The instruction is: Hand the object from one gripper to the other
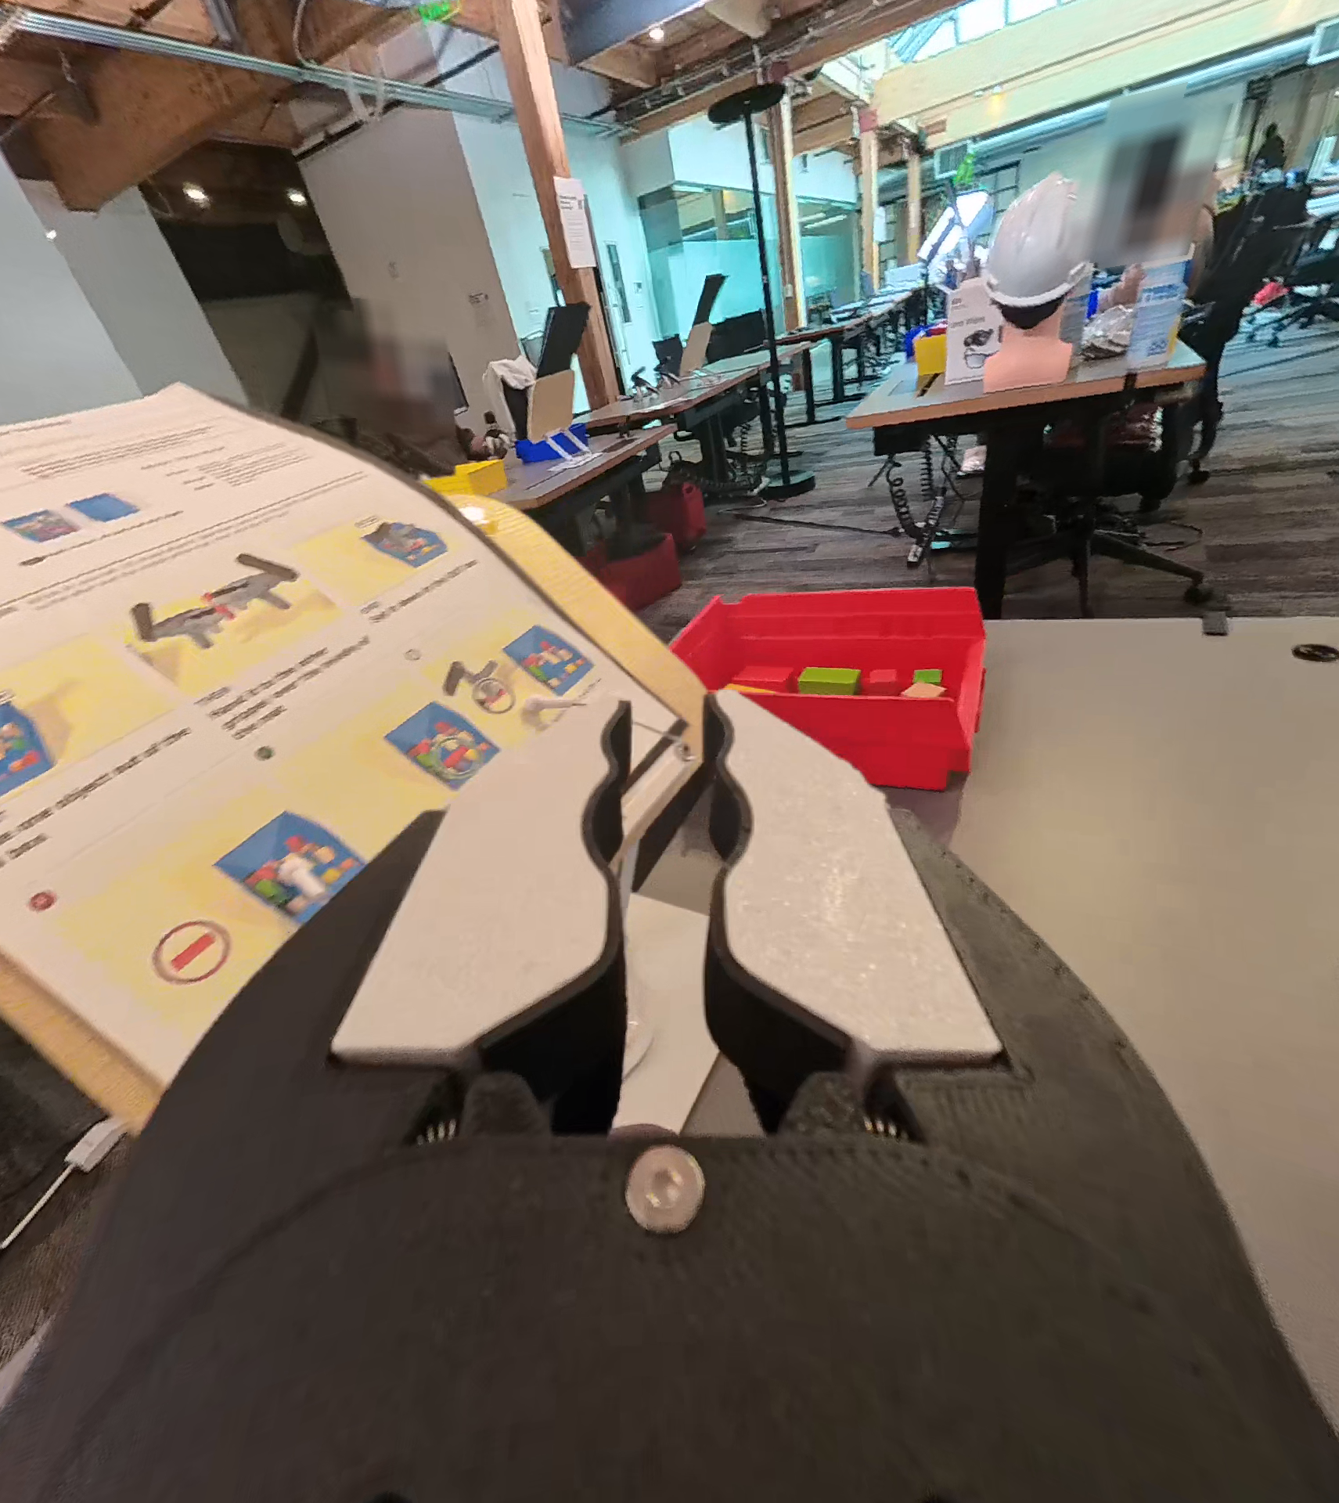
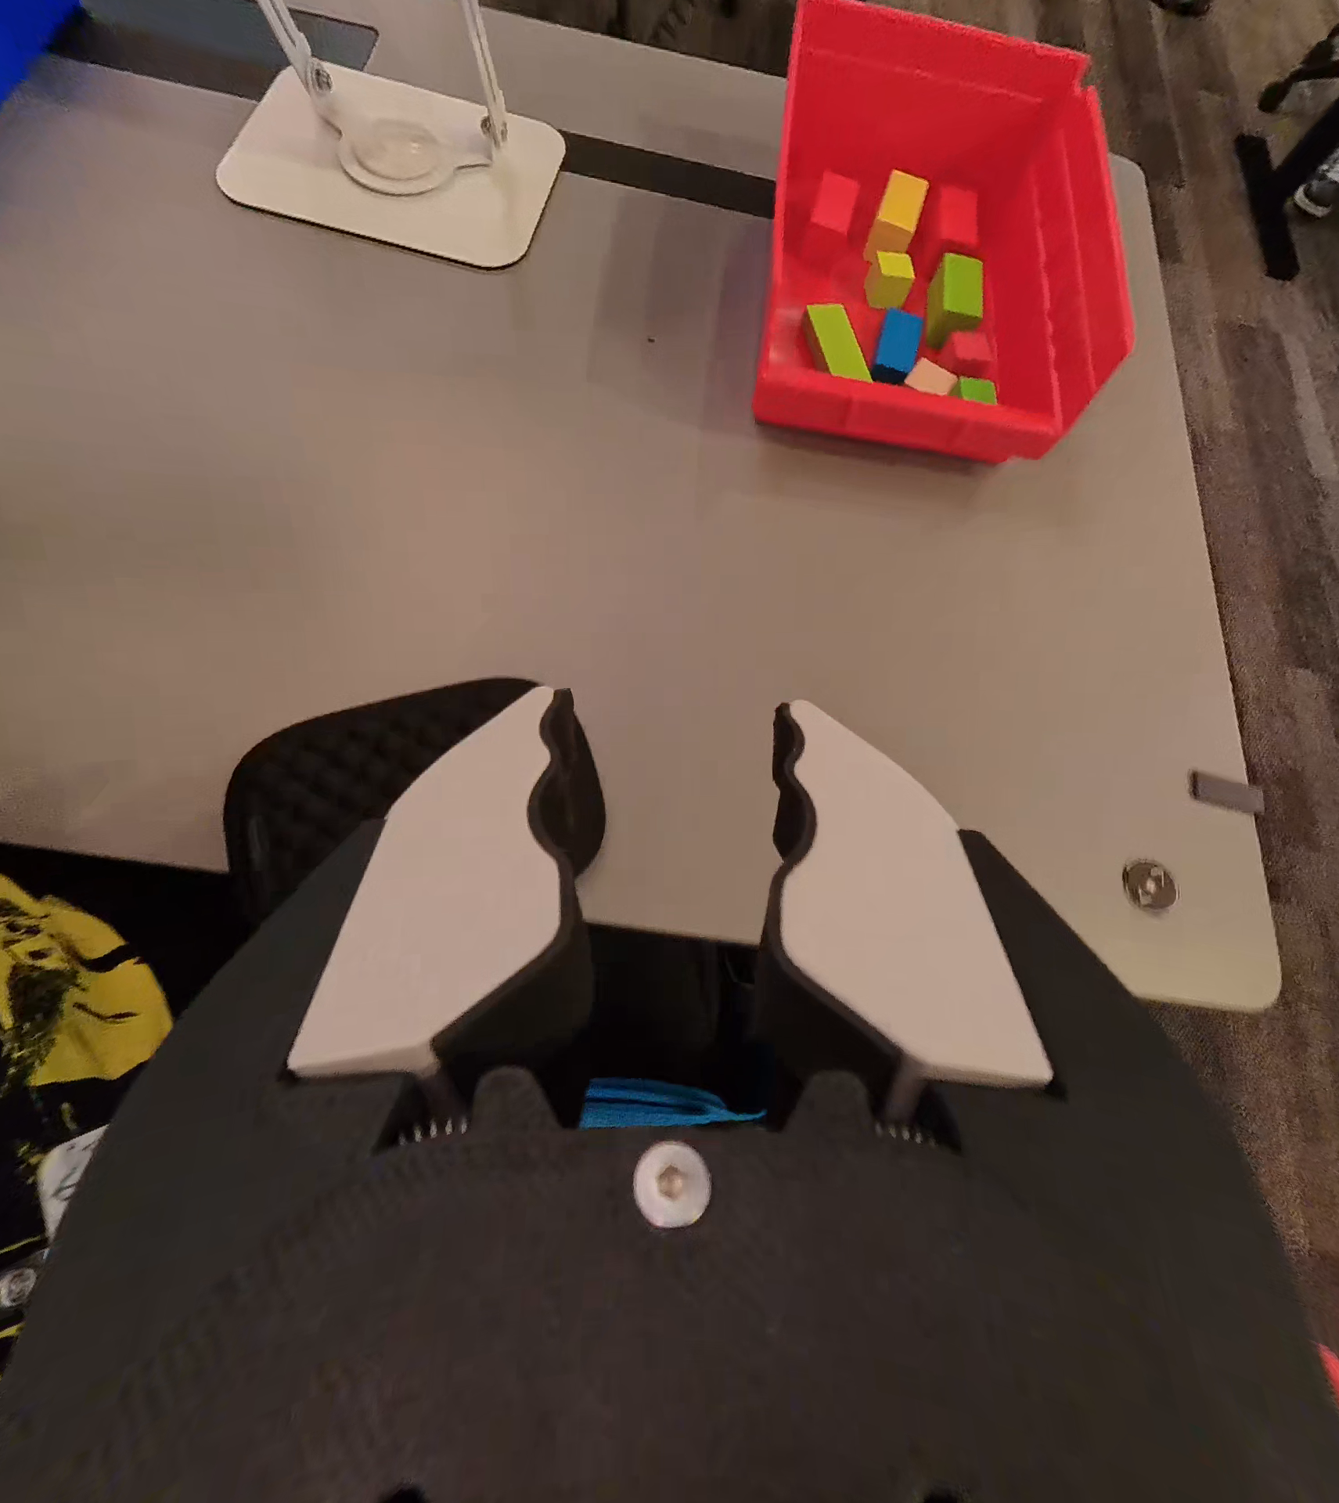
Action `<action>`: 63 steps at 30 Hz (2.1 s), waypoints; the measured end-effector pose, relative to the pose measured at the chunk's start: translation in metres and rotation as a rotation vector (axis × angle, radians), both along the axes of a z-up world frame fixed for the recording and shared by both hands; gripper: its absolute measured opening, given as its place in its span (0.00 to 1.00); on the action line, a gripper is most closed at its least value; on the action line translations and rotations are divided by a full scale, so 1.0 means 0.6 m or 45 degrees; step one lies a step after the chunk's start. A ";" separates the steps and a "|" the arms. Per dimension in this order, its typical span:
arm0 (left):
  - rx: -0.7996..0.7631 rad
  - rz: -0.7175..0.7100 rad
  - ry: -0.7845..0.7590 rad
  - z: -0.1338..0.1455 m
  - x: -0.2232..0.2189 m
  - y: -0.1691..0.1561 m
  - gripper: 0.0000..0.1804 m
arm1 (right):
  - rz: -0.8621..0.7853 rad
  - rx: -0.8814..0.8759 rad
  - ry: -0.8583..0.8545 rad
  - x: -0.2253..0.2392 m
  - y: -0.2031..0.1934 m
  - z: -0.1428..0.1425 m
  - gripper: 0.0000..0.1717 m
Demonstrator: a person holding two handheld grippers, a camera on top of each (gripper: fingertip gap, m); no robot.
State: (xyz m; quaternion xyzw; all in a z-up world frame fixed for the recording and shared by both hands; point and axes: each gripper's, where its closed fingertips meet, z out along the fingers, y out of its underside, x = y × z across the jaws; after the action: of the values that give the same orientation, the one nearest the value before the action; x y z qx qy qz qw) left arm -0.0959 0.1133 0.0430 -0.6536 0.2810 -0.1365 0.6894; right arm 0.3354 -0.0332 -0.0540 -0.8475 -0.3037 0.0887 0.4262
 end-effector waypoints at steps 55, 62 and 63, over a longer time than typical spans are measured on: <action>0.168 0.142 0.004 0.131 -0.033 -0.134 0.31 | 0.564 0.049 0.271 -0.310 -0.036 -0.094 0.36; 0.006 0.400 0.239 0.096 -0.151 -0.161 0.31 | 0.664 0.064 0.347 -0.364 -0.045 -0.111 0.36; -0.032 0.460 0.301 0.086 -0.179 -0.165 0.32 | 0.680 0.070 0.360 -0.374 -0.045 -0.112 0.36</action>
State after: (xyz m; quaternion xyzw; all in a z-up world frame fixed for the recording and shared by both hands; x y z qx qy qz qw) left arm -0.2036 0.0144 0.0947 -0.7133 0.2364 0.0632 0.6568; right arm 0.1109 -0.0602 -0.1212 -0.7051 -0.4557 0.3067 0.4485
